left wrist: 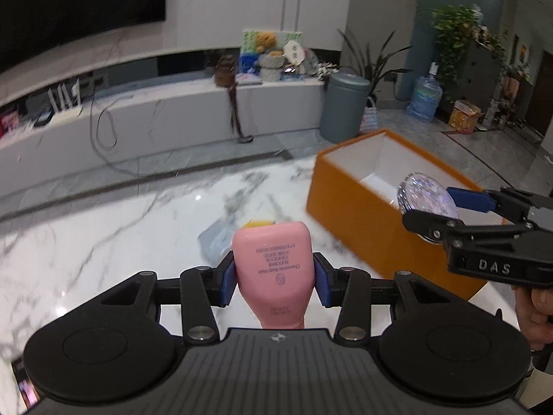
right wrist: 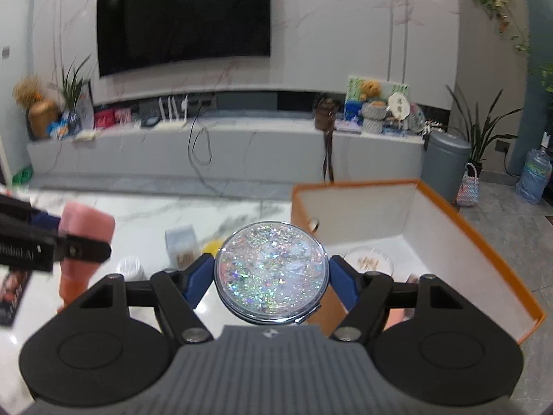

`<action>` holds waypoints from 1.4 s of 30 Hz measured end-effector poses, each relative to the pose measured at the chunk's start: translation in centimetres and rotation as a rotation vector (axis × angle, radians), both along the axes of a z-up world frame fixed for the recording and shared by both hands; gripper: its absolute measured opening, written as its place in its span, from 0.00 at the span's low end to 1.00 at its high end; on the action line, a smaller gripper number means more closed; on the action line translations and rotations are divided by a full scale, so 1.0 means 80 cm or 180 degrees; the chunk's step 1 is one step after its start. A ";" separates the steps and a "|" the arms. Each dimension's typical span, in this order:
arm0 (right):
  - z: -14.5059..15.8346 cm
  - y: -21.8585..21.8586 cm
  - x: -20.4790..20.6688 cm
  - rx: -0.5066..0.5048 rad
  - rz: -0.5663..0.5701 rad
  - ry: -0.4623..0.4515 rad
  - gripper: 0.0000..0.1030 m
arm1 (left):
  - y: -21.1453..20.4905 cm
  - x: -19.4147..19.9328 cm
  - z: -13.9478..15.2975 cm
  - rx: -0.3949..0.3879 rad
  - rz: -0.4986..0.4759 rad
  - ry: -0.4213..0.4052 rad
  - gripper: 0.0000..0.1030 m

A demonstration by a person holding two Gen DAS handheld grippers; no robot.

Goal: Organize rigid objects
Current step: 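Lift the pink bottle and glitter compact and carry both over the orange box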

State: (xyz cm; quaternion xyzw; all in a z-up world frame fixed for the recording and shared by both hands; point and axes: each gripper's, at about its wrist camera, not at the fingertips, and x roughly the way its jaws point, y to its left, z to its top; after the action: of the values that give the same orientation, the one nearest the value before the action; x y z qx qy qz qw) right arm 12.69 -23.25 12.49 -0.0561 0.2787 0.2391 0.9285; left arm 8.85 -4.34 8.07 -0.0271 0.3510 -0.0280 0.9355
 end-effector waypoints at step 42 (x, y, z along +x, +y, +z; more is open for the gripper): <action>-0.010 -0.165 0.161 0.0335 -0.1480 0.0778 0.69 | -0.244 0.281 -0.033 0.0647 -0.0811 0.1012 0.49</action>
State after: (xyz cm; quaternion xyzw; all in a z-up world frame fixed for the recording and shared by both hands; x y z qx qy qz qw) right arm 25.59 -36.48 11.68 0.0871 0.3813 0.0386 0.9195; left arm 31.35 -23.82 5.40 0.1078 0.4956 -0.1058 0.8553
